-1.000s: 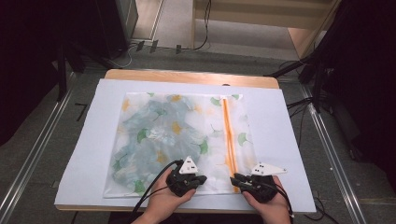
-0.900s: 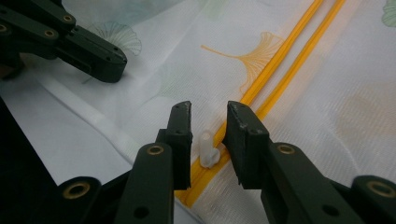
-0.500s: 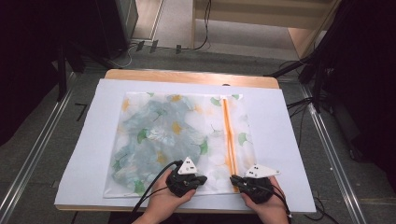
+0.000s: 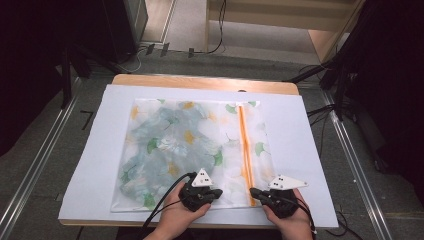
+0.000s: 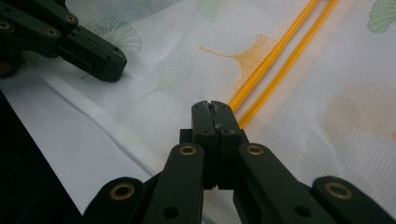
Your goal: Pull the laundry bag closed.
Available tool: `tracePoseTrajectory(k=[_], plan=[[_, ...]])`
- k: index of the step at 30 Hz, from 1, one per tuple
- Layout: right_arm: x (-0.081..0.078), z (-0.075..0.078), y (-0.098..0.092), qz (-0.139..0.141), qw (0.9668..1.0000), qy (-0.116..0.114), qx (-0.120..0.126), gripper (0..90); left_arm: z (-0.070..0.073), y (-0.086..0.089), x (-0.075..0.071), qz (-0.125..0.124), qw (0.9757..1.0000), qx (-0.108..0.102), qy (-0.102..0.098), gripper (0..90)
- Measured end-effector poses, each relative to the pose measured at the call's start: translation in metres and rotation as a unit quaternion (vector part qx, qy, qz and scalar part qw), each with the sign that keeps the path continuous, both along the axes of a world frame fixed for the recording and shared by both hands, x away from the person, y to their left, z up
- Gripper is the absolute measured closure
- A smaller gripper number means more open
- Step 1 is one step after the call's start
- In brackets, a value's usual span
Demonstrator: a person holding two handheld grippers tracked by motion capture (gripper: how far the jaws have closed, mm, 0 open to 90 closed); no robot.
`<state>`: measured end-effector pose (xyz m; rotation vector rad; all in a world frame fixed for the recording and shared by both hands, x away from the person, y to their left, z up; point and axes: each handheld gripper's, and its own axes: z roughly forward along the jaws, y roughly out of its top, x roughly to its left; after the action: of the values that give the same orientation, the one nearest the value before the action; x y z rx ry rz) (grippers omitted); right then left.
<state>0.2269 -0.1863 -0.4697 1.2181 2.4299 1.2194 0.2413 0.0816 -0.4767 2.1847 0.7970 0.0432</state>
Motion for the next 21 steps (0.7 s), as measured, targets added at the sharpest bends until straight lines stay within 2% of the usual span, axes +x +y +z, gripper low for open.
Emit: tracePoseTrajectory(k=[3,8,11,13,17,21], plan=[[0.001,-0.001,0.001,0.000,1.0000,0.003,-0.001,90.0,0.001,-0.008,-0.005,-0.011,0.9999,0.002,0.003,90.0],[0.002,-0.001,0.001,-0.001,1.0000,0.005,0.001,90.0,-0.002,-0.027,-0.010,-0.027,0.9994,-0.016,0.011,86.8],[0.003,-0.001,0.002,-0.002,1.0000,0.006,0.002,90.0,-0.002,-0.035,-0.010,-0.027,0.9996,-0.001,-0.001,90.0],[0.003,-0.001,0.002,-0.002,1.0000,0.009,0.002,90.0,-0.003,-0.036,-0.010,-0.032,0.9995,0.000,-0.004,90.0],[0.004,-0.002,0.003,-0.005,1.0000,0.008,0.002,90.0,-0.003,-0.036,-0.009,-0.036,0.9994,-0.002,0.001,90.0],[0.010,-0.003,0.004,-0.007,0.9999,0.013,0.008,90.0,-0.002,-0.037,-0.013,-0.035,0.9993,0.009,-0.014,90.0]])
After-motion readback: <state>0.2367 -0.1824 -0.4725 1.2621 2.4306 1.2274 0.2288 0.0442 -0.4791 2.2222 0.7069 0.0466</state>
